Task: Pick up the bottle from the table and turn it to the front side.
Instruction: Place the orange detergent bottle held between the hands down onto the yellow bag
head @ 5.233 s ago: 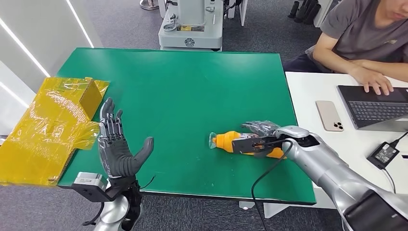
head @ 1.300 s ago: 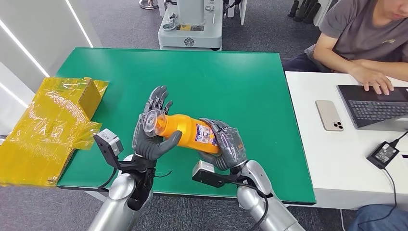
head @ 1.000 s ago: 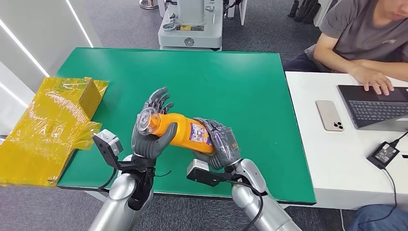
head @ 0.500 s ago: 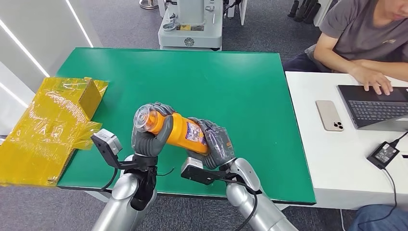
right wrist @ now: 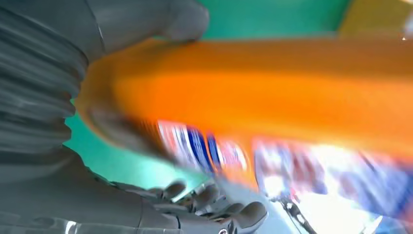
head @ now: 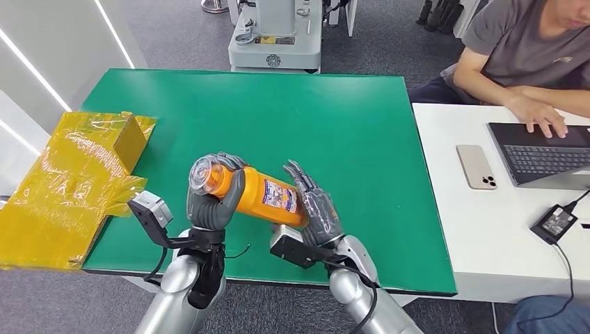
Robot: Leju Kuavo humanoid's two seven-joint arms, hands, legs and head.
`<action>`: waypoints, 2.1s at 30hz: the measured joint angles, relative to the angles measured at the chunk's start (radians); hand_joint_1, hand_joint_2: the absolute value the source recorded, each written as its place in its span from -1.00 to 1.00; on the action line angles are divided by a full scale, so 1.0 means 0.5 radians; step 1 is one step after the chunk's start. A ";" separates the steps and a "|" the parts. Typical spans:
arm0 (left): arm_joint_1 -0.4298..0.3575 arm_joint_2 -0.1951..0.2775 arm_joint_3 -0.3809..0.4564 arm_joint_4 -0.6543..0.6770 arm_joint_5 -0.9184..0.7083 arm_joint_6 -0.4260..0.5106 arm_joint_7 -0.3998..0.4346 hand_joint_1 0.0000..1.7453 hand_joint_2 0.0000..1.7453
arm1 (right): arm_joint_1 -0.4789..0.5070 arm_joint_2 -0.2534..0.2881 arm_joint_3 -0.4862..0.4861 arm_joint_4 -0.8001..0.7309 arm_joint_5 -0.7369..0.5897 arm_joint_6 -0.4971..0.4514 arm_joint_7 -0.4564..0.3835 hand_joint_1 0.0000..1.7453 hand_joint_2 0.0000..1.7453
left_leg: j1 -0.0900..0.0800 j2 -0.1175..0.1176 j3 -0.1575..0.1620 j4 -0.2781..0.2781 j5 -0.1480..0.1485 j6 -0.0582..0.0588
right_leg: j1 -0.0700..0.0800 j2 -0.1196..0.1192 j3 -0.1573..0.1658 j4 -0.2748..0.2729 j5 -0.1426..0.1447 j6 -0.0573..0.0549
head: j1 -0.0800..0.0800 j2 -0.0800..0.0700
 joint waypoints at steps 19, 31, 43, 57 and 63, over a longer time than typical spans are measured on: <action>-0.167 0.089 0.160 0.096 -0.336 0.378 -0.096 1.00 1.00 | 0.550 -0.079 -0.030 -1.171 -0.392 -0.252 -0.150 -1.00 1.00 | 0.000 0.000 -0.001 -0.001 0.000 0.000 | 0.000 0.000 -0.001 0.001 -0.001 -0.001 | 0.000 0.000; -0.285 0.325 0.350 0.099 -0.986 0.831 -0.121 1.00 1.00 | 0.563 -0.127 -0.002 -1.219 -0.488 -0.227 -0.172 -1.00 1.00 | 0.000 0.003 0.000 -0.001 0.001 -0.001 | 0.000 0.002 -0.001 0.001 -0.001 -0.002 | 0.000 0.000; -0.420 0.735 0.468 0.260 -2.416 1.102 0.283 1.00 1.00 | 0.595 -0.141 0.027 -1.243 -0.460 -0.166 -0.161 -1.00 1.00 | 0.001 0.007 0.001 -0.002 0.001 -0.002 | 0.001 0.005 -0.003 0.003 -0.002 -0.004 | 0.000 0.000; -0.858 1.037 0.446 1.168 -3.293 0.899 0.336 1.00 1.00 | 0.612 -0.106 0.027 -1.247 -0.437 -0.080 -0.175 -1.00 1.00 | 0.001 0.008 0.001 -0.002 0.002 -0.003 | 0.001 0.007 -0.003 0.004 -0.001 -0.005 | 0.000 0.000; -0.963 1.022 0.396 1.521 -3.296 0.832 0.363 1.00 1.00 | 0.615 -0.093 0.027 -1.250 -0.419 -0.069 -0.172 -1.00 1.00 | 0.001 0.008 0.001 -0.002 0.001 -0.003 | 0.001 0.007 -0.003 0.003 -0.001 -0.005 | 0.001 0.000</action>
